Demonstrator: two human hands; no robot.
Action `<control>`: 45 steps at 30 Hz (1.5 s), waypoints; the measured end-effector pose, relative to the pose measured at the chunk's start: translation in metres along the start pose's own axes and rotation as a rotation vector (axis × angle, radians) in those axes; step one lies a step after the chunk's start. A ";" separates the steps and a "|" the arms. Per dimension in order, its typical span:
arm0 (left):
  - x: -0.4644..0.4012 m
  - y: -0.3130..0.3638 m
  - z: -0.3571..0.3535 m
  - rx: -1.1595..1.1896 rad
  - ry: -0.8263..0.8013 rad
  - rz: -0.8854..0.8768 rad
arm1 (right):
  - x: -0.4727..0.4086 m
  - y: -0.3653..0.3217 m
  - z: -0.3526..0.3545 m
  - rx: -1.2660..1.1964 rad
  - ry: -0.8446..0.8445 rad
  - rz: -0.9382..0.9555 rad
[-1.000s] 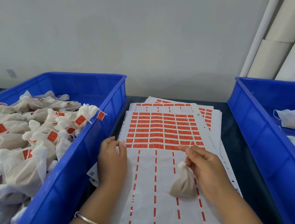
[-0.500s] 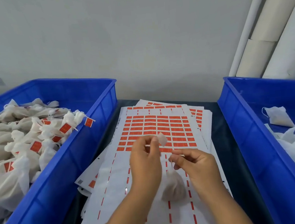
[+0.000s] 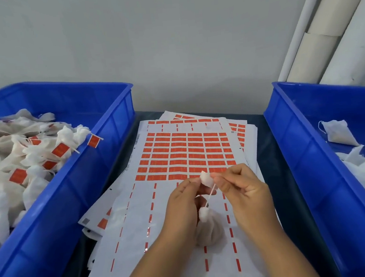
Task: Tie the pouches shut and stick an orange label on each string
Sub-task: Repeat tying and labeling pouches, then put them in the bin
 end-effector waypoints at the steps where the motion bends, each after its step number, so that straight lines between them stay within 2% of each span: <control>1: 0.000 -0.001 -0.001 -0.020 -0.007 0.002 | 0.000 0.002 0.001 -0.004 0.006 -0.017; 5: 0.000 0.001 -0.009 -0.075 -0.094 -0.017 | -0.001 0.008 0.009 -0.023 0.072 -0.088; 10: 0.003 0.006 -0.012 -0.140 -0.172 -0.074 | 0.001 0.012 0.005 0.030 0.042 -0.116; 21: 0.001 0.000 -0.008 -0.050 -0.104 0.000 | 0.001 0.033 0.010 -0.017 0.103 -0.272; 29: 0.010 0.014 -0.015 0.040 -0.211 -0.126 | 0.000 0.042 0.008 -0.069 0.094 -0.359; 40: 0.018 0.022 -0.018 -0.136 -0.212 -0.338 | 0.003 0.050 0.005 -0.217 0.055 -0.465; 45: 0.020 0.027 -0.019 -0.355 -0.159 -0.467 | 0.002 0.050 0.004 -0.245 0.044 -0.451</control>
Point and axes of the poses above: each hand's wrist, its own x-axis away from the middle knuckle, its own z-axis out of the back of the hand, y = z × x, the point moved 8 cm from there along -x, towards the middle knuckle, and after that the axes turned 1 degree about x, right-handed, at the moved point
